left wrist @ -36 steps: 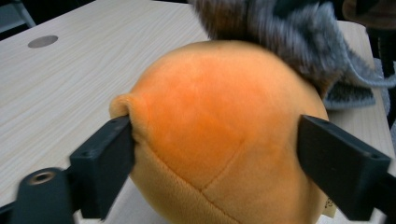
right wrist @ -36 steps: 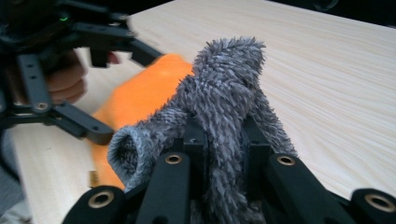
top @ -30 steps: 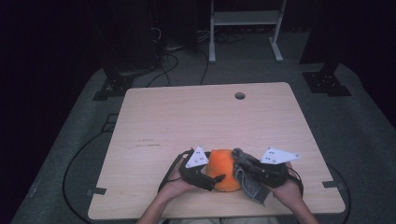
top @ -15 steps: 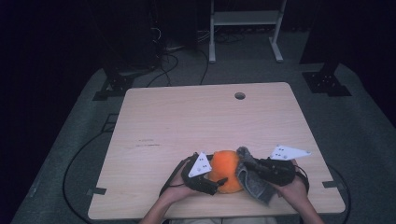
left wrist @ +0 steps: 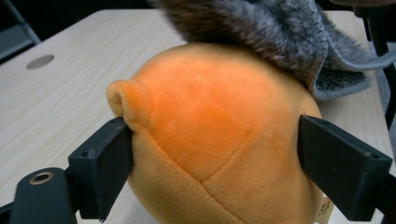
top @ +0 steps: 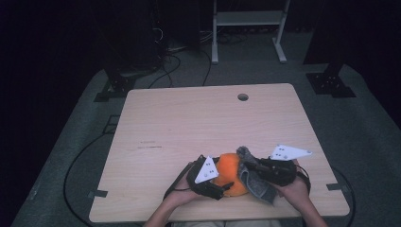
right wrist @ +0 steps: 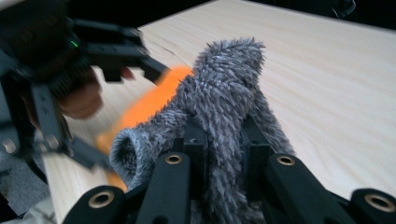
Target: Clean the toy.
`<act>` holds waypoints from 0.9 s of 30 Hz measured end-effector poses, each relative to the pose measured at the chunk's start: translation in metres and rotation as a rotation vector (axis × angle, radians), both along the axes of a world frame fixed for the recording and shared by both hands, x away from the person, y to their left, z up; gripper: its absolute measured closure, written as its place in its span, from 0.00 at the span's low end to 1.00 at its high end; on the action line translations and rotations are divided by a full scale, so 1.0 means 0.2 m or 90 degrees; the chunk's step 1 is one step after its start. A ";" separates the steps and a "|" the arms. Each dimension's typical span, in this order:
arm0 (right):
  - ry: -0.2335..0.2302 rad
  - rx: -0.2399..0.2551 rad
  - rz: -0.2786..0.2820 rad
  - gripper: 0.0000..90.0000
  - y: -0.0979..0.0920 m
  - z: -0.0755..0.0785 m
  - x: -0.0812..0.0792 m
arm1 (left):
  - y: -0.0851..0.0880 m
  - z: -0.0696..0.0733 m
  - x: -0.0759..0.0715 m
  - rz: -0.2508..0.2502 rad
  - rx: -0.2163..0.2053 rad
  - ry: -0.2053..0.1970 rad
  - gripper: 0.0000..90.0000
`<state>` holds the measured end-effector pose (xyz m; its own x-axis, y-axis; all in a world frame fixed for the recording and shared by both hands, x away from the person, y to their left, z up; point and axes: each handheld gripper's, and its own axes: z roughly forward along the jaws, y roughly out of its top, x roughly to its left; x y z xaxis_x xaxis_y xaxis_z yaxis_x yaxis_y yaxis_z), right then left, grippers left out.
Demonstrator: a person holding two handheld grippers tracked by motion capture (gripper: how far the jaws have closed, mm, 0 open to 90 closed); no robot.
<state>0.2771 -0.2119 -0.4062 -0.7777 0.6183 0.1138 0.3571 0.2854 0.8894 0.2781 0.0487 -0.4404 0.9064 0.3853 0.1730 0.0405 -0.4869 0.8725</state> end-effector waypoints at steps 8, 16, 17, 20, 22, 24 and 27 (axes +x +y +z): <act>0.011 -0.048 -0.034 0.84 -0.02 -0.03 0.05 | 0.01 0.01 -0.01 -0.019 -0.003 0.000 0.16; -0.024 -0.049 0.010 0.83 0.13 0.05 0.00 | -0.02 0.01 -0.04 -0.041 0.028 -0.043 0.18; -0.012 -0.043 0.011 0.83 0.12 0.04 0.01 | -0.02 0.01 -0.04 -0.039 0.024 -0.038 0.18; 0.017 -0.027 -0.013 0.84 0.05 -0.02 0.06 | 0.00 0.00 -0.01 -0.024 0.008 -0.008 0.18; 0.026 -0.033 -0.036 0.84 0.01 -0.04 0.07 | 0.00 0.00 0.00 -0.016 0.014 -0.003 0.19; 0.028 -0.044 -0.055 0.85 -0.02 -0.05 0.07 | 0.02 -0.01 0.01 -0.007 0.021 0.008 0.19; 0.013 -0.016 -0.038 0.85 -0.03 -0.03 0.03 | 0.04 -0.02 0.03 0.009 0.014 0.032 0.19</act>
